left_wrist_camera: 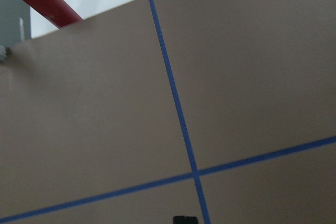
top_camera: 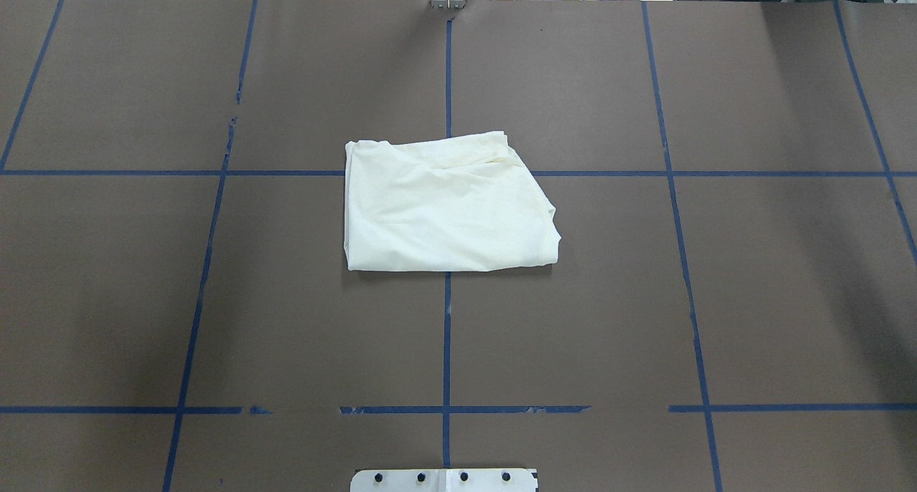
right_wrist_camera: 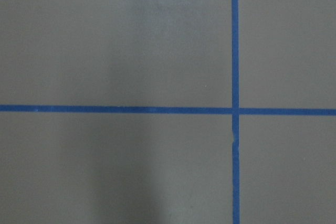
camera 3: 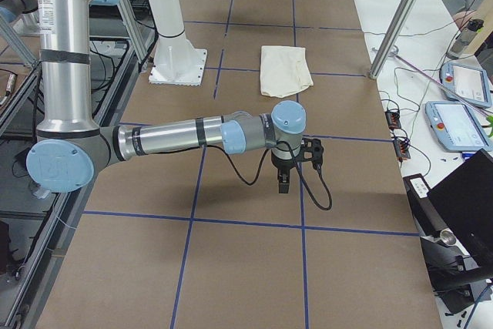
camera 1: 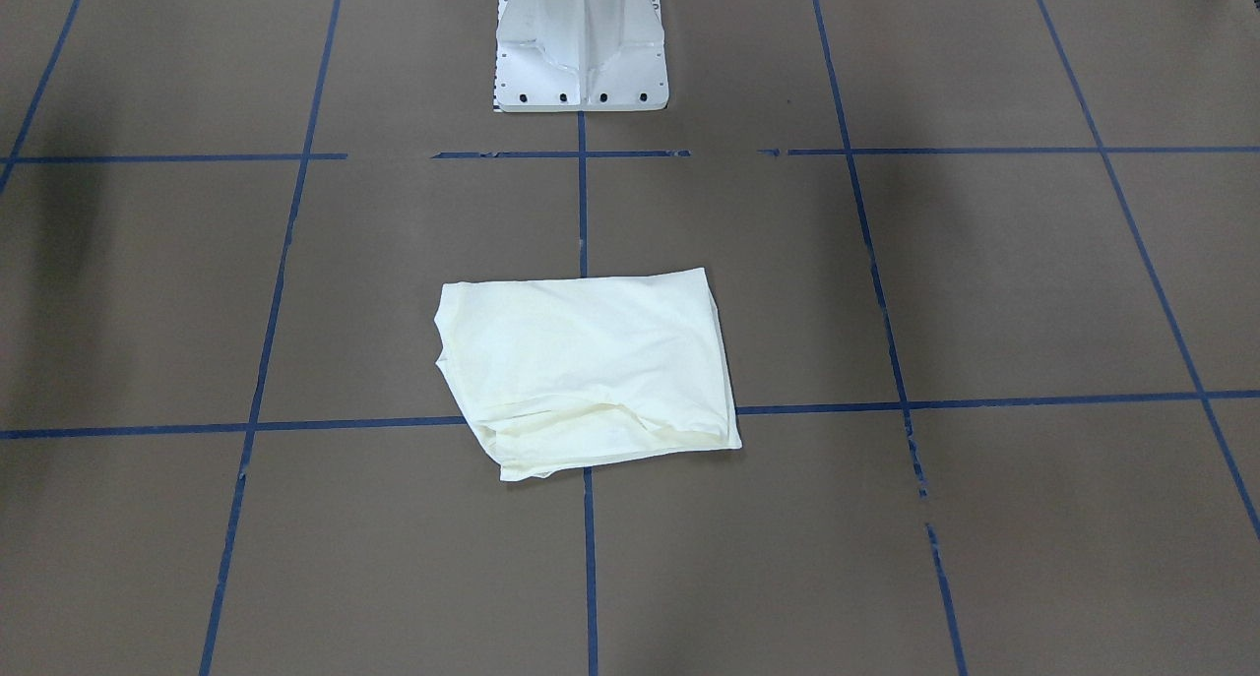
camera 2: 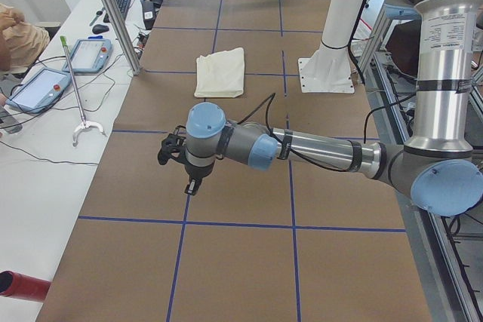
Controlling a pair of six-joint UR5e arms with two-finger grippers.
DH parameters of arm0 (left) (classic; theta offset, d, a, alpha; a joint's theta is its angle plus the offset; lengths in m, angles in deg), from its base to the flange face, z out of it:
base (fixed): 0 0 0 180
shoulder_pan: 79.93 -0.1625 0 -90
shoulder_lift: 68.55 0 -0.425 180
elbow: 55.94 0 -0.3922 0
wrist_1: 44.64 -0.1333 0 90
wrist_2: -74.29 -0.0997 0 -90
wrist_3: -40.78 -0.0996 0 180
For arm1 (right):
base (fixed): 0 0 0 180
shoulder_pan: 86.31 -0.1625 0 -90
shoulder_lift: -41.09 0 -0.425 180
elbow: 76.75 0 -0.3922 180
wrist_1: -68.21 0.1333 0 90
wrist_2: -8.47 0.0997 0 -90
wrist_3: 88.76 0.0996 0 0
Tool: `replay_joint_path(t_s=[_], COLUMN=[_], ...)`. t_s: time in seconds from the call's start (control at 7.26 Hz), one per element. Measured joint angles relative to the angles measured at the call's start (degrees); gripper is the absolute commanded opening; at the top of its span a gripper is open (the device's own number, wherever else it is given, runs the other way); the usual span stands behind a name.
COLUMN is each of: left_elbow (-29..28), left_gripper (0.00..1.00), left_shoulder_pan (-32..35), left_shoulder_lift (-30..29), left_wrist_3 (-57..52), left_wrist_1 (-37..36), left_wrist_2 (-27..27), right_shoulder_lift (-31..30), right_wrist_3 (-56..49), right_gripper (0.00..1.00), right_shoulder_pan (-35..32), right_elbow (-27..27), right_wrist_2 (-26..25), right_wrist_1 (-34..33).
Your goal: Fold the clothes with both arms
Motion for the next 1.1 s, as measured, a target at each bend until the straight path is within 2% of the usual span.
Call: replay_joint_path(t_s=[0.28,0.69,1.1], left_elbow=[2.43,6.00,5.62], left_gripper=[1.00,1.00,1.00], left_shoulder_pan=[0.23,0.17,0.07], left_shoulder_lift=[3.68,9.11,10.00], left_wrist_3=[0.10,-0.15,0.24], left_wrist_1=[-2.32,-4.82,-4.86], left_wrist_2=[1.97,0.19,-0.60], right_shoulder_lift=[-1.70,-1.99,-2.19], right_wrist_3=[-0.45,-0.58,-0.46], right_gripper=[1.00,1.00,1.00], right_shoulder_pan=[-0.12,0.11,0.44], right_elbow=[-0.42,-0.45,-0.35], right_wrist_2=[2.11,2.30,2.66], right_wrist_1=[0.33,0.50,0.57])
